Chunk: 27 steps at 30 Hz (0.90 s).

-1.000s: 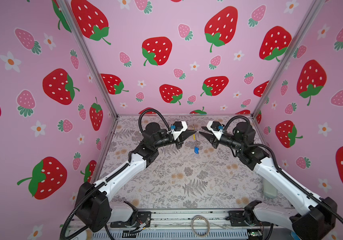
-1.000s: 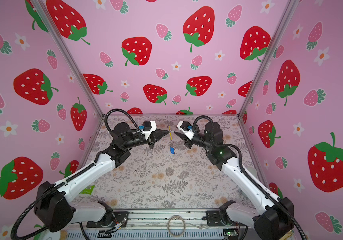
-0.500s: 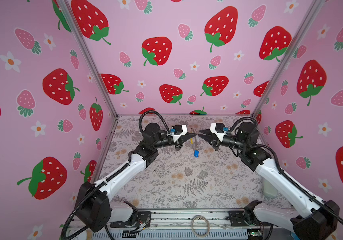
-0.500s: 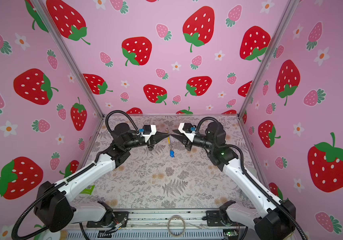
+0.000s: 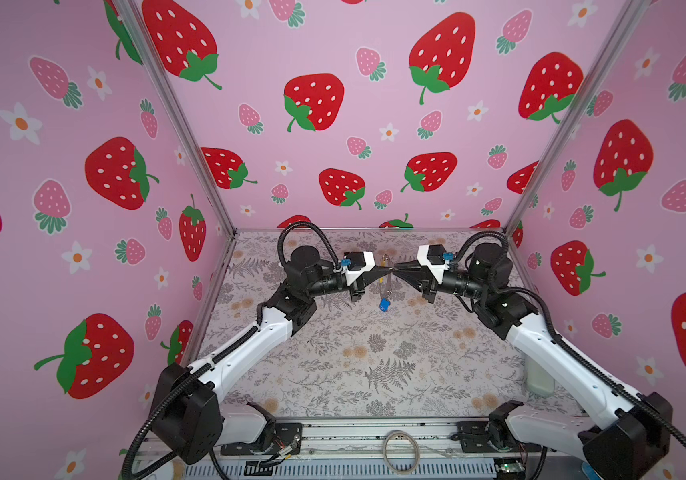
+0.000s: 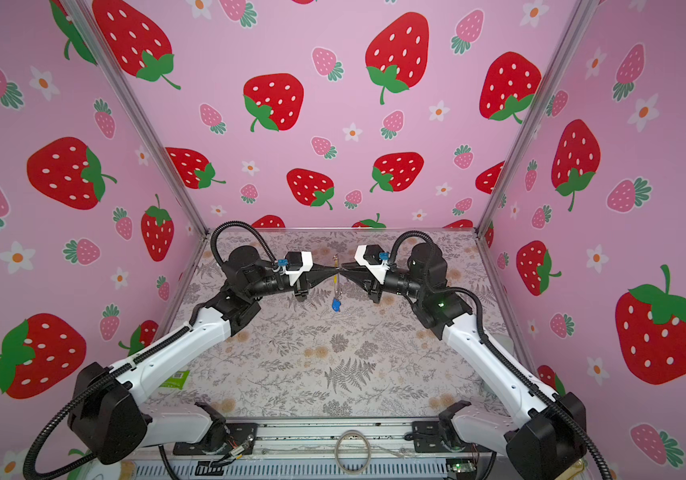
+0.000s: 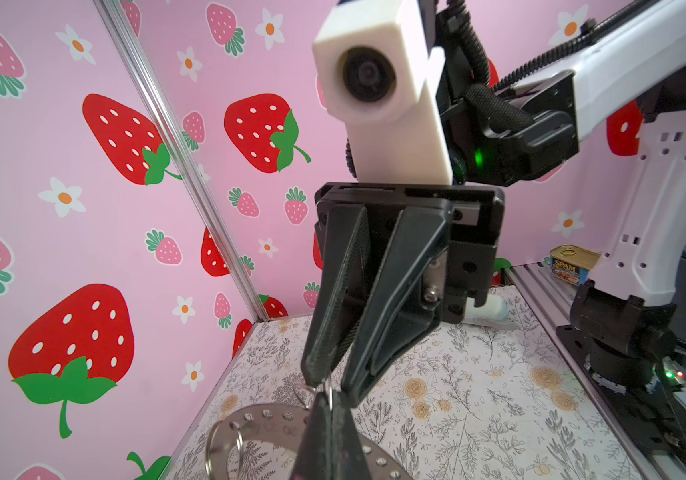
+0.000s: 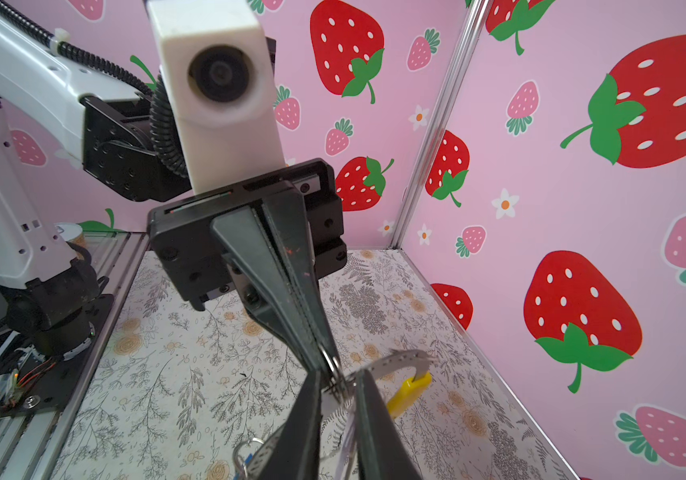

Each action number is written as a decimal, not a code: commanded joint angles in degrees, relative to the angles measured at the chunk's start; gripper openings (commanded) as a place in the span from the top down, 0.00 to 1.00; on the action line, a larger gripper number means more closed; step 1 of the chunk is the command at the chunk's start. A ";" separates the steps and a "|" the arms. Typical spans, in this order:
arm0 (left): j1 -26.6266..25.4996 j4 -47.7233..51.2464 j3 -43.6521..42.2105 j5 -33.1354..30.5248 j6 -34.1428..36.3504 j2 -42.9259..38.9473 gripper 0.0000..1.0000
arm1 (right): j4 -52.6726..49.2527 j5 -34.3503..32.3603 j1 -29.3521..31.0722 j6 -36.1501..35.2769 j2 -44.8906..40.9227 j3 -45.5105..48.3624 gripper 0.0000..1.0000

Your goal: Put the keys on the keyring

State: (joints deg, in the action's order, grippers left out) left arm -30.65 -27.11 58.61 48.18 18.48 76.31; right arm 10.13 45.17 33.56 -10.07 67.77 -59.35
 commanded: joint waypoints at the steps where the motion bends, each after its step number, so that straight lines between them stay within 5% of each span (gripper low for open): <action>1: 0.13 -2.40 1.33 1.12 0.99 -1.41 1.00 | 1.57 1.80 -0.07 1.33 0.60 0.82 0.82; 14: 0.42 -1.86 1.41 1.30 1.65 -1.43 1.00 | 1.04 1.23 -0.08 0.45 1.02 0.62 0.99; 19: 0.48 10.60 4.79 1.16 9.13 -2.04 1.00 | -3.59 -0.17 -0.12 -2.20 1.40 -1.53 1.00; 23: 0.59 22.27 8.52 -1.57 15.68 -2.67 0.71 | -10.20 -2.39 -0.09 -5.49 2.40 -4.89 1.00; 27: 1.00 33.09 13.87 -3.97 20.79 -1.77 0.69 | -16.48 -4.11 0.02 -8.48 3.94 -8.19 1.00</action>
State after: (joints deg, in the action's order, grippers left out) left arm -30.15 -4.47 67.61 45.93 32.71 75.13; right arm -0.67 42.50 33.52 -14.87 71.00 -64.45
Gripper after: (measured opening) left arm 0.315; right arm 0.039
